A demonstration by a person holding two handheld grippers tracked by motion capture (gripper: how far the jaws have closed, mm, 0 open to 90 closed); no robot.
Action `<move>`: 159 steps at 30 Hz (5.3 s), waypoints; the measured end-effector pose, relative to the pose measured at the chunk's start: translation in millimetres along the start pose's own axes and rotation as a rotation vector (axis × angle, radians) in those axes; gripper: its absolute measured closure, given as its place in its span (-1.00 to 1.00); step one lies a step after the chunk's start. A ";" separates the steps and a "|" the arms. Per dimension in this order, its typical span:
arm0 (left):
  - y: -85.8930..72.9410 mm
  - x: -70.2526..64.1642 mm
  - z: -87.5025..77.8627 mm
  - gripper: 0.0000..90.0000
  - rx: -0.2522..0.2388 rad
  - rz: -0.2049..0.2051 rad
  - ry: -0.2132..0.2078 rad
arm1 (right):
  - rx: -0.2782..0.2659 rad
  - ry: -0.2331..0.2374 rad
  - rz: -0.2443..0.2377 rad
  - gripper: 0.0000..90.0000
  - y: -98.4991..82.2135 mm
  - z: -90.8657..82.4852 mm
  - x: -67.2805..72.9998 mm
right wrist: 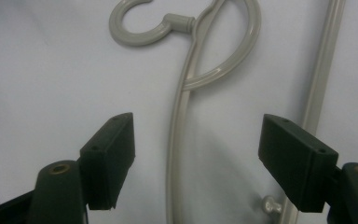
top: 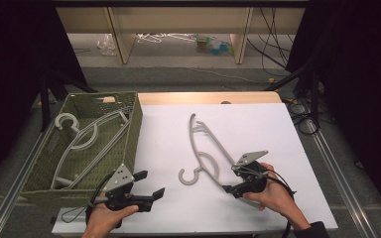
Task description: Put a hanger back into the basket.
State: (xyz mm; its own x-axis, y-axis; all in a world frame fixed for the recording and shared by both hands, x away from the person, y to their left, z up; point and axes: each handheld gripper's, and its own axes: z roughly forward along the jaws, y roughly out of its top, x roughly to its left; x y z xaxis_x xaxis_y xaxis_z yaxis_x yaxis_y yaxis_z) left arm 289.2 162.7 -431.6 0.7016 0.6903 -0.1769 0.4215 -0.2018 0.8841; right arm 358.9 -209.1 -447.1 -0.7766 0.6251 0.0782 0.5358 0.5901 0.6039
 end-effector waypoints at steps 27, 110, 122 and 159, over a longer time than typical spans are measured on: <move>-1.1 -10.2 2.5 -0.61 -0.010 0.016 -0.028 | 0.308 -0.008 -0.087 0.52 27.7 40.2 11.3; 30.3 -26.3 118.6 0.44 0.233 0.782 -0.229 | 0.204 0.322 -0.344 0.79 16.9 -40.1 1.4; 50.9 -43.3 109.8 0.67 0.259 0.782 -0.216 | 0.134 0.197 -0.273 0.31 18.3 -46.4 -10.6; 75.0 15.4 52.1 0.76 0.126 -0.053 -0.248 | -0.052 0.062 -0.118 -0.27 8.7 -45.4 10.2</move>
State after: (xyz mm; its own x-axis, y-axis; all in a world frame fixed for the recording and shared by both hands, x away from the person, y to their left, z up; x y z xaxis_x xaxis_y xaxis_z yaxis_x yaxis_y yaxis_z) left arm 361.5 122.0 -390.5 0.7890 0.5147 -0.3356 0.5189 -0.2656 0.8125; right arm 340.6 -220.7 -405.1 -0.8529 0.5195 0.0518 0.4228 0.6291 0.6522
